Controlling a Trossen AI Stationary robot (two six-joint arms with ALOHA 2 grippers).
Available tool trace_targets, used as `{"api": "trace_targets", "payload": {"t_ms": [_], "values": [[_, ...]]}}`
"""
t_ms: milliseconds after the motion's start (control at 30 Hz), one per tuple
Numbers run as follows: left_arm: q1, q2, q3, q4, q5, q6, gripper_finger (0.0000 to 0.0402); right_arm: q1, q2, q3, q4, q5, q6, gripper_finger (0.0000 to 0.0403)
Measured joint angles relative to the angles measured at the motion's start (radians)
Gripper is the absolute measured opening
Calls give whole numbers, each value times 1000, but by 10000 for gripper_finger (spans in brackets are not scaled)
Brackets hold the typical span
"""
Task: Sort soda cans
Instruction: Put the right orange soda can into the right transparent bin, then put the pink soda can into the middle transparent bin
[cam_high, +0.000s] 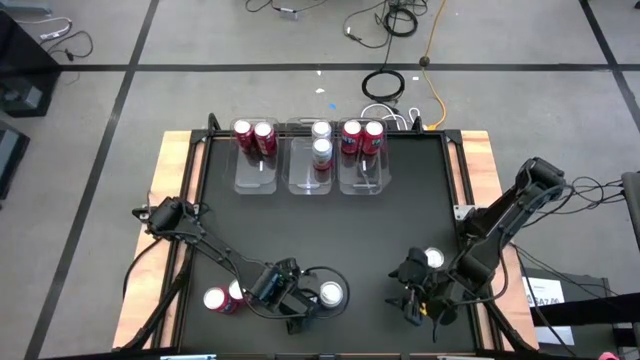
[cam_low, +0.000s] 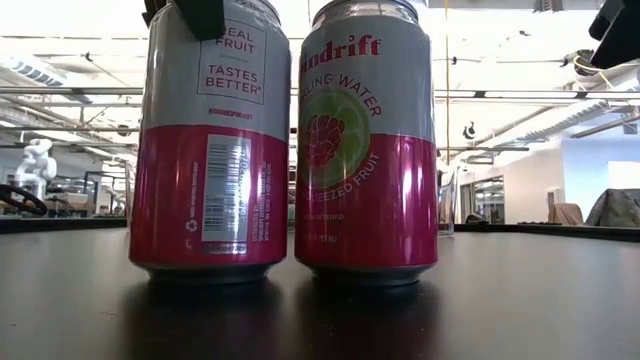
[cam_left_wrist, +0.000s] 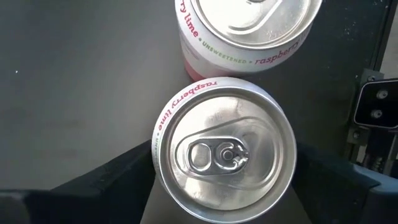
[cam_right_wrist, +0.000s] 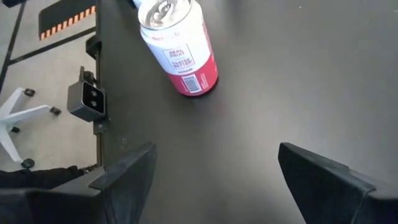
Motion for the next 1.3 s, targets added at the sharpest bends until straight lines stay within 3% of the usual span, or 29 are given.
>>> {"api": "trace_targets", "payload": {"t_ms": [400, 1033, 1300], "values": [[10, -2, 48, -127, 56, -1, 342, 0, 16, 0, 12, -3, 2, 329], [96, -12, 217, -412, 1, 44, 342, 0, 16, 0, 12, -2, -1, 329], [149, -51, 259, -431, 20, 61, 342, 0, 16, 0, 12, -2, 5, 329]]}}
